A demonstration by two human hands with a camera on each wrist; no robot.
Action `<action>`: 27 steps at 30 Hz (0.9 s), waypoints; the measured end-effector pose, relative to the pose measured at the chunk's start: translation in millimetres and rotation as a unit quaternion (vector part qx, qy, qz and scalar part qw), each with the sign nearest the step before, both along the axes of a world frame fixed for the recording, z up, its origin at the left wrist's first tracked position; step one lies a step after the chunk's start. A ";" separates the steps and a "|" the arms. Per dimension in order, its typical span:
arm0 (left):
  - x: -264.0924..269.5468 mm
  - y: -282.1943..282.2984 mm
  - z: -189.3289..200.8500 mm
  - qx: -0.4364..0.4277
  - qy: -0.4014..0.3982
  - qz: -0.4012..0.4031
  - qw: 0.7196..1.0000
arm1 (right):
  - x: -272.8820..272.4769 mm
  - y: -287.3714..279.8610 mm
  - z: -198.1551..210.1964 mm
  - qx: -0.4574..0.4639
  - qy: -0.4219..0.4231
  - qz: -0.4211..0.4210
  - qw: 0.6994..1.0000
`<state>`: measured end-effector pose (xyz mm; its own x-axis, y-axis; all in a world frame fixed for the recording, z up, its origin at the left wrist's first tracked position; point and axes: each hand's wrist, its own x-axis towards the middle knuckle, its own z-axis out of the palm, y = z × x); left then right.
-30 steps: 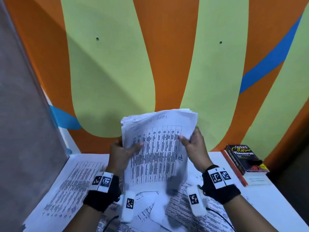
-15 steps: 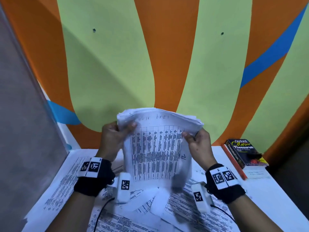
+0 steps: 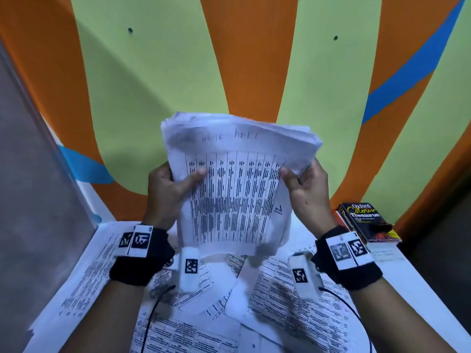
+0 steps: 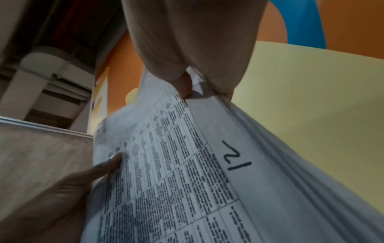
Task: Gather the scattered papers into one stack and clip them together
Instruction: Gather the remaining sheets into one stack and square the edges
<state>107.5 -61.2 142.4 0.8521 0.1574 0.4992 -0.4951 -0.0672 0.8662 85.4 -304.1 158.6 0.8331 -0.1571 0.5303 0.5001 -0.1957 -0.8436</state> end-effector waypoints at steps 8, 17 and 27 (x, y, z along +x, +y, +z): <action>-11.7 -1.6 -71.8 0.014 0.210 -0.073 0.975 | -5.4 2.8 -83.5 -0.052 0.142 -0.039 0.988; -16.2 5.6 -66.4 0.025 0.237 0.053 0.970 | 12.3 -35.2 -120.9 -0.368 0.279 0.015 0.887; -31.7 67.1 -40.4 -0.050 0.123 0.292 0.947 | -7.0 -86.6 -185.7 -0.525 0.473 0.007 0.708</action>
